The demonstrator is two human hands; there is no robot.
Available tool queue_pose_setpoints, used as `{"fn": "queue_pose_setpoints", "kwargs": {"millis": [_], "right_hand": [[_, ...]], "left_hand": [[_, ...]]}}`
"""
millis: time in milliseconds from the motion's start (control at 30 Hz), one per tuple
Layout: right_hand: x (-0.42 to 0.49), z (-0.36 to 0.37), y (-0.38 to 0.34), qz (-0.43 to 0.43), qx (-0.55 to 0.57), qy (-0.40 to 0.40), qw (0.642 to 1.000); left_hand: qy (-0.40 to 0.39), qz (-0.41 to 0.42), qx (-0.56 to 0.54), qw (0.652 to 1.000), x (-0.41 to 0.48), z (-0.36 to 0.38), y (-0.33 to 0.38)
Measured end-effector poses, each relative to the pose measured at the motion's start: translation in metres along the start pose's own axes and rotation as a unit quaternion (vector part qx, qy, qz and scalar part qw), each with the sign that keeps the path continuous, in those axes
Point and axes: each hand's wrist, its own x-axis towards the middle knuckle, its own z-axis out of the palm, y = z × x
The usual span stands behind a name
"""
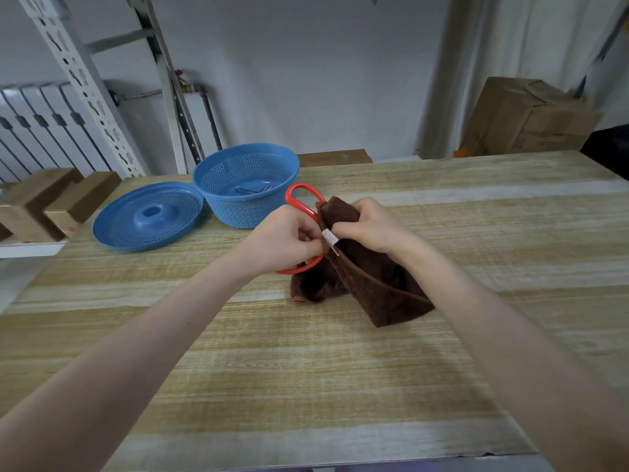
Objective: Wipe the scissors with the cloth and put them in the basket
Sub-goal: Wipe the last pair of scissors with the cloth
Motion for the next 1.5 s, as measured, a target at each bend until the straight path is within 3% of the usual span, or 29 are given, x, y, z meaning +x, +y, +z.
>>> {"fn": "queue_pose_setpoints", "kwargs": {"millis": [233,400,700,1200,1367,1500], "right_hand": [[-0.003,-0.002,0.006,0.004,0.056,-0.012,0.998],[-0.001,0.003,-0.001,-0.012,-0.009,0.023,1.000],[-0.002,-0.007,0.008,0.000,0.034,0.029,0.999],[-0.004,-0.012,0.006,-0.083,-0.007,-0.049,0.995],[-0.005,-0.024,0.012,-0.037,0.036,0.055,0.997],[-0.006,-0.019,0.010,-0.003,0.235,0.157,0.959]], "left_hand": [[-0.023,-0.016,-0.023,0.999,-0.001,-0.004,0.003],[-0.008,-0.010,0.007,1.000,0.003,-0.003,0.003],[-0.018,-0.037,-0.052,0.998,-0.005,-0.009,-0.003],[-0.008,-0.012,-0.037,0.999,-0.007,-0.005,0.002],[0.024,-0.012,-0.017,0.999,-0.007,-0.007,-0.003],[0.046,0.002,-0.024,0.999,-0.009,-0.006,-0.006]]}}
